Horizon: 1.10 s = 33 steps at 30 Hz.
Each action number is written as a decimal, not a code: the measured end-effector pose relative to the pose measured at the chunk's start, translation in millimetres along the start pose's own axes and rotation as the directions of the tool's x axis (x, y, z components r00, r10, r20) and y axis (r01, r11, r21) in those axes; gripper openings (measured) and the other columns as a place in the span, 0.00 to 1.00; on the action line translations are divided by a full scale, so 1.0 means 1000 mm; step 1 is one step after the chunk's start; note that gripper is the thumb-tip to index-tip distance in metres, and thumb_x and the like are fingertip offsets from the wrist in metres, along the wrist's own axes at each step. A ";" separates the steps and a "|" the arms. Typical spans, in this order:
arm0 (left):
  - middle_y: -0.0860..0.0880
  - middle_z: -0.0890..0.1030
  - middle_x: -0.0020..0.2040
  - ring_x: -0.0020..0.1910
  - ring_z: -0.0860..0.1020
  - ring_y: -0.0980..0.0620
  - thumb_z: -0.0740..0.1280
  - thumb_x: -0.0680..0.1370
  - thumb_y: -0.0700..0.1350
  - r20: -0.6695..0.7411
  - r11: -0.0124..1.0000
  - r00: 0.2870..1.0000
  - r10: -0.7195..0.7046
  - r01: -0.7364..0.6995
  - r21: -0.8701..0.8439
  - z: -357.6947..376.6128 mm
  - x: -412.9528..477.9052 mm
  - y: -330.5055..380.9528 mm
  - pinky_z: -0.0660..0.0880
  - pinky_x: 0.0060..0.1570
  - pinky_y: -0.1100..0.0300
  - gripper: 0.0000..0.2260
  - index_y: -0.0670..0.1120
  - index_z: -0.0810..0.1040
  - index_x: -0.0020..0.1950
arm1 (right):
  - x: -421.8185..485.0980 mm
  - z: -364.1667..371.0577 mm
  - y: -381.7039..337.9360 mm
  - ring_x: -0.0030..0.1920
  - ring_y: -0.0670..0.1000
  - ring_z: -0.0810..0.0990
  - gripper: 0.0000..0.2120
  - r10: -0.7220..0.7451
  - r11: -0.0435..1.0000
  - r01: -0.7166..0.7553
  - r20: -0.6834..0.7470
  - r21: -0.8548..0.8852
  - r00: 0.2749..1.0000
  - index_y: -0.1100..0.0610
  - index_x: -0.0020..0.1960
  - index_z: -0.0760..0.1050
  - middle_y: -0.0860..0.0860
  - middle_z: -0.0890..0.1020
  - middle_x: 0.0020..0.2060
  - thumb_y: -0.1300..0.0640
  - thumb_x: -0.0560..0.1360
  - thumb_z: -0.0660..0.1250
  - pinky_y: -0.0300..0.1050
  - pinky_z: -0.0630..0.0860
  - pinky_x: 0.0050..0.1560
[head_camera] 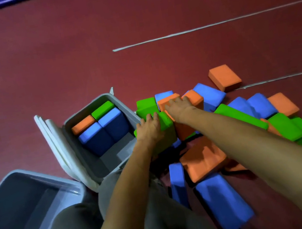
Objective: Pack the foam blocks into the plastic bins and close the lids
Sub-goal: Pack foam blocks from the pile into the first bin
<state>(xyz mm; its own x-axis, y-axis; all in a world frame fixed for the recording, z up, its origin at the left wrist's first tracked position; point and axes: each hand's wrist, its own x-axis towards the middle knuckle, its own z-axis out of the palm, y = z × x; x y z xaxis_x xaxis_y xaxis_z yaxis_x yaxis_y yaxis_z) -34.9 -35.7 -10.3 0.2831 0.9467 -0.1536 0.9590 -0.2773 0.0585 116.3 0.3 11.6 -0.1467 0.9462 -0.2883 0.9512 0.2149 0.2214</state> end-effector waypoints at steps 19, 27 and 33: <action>0.42 0.70 0.69 0.65 0.71 0.36 0.72 0.73 0.57 -0.193 0.983 0.967 -0.166 0.178 0.046 -0.089 -0.039 -0.131 0.69 0.62 0.41 0.40 0.47 0.58 0.79 | 0.024 -0.120 -0.103 0.74 0.68 0.61 0.31 -0.185 0.982 0.177 -0.152 -0.066 0.971 0.58 0.79 0.54 0.58 0.63 0.74 0.59 0.79 0.62 0.63 0.64 0.69; 0.42 0.72 0.69 0.61 0.73 0.37 0.71 0.73 0.52 -0.192 0.965 0.953 -0.235 0.253 0.075 -0.053 -0.034 -0.192 0.70 0.58 0.45 0.37 0.45 0.60 0.79 | 0.076 -0.098 -0.153 0.75 0.66 0.59 0.37 -0.319 0.944 0.291 -0.202 -0.153 0.926 0.61 0.81 0.47 0.58 0.63 0.75 0.59 0.78 0.63 0.62 0.61 0.71; 0.42 0.73 0.67 0.58 0.75 0.36 0.71 0.72 0.49 -0.122 0.921 0.913 -0.390 0.389 -0.032 -0.014 -0.009 -0.238 0.71 0.56 0.44 0.35 0.43 0.63 0.77 | 0.132 -0.084 -0.190 0.76 0.63 0.59 0.48 -0.402 0.915 0.385 -0.177 -0.123 0.898 0.59 0.81 0.50 0.57 0.62 0.75 0.48 0.71 0.74 0.68 0.52 0.75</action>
<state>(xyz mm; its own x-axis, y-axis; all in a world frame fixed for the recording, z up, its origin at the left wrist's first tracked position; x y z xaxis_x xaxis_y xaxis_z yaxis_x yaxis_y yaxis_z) -265.3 24.4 -9.2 -0.1173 0.9922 -0.0424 0.9926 0.1185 0.0256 -106.8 104.2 9.6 -0.5623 0.8063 -0.1835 0.7802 0.5908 0.2056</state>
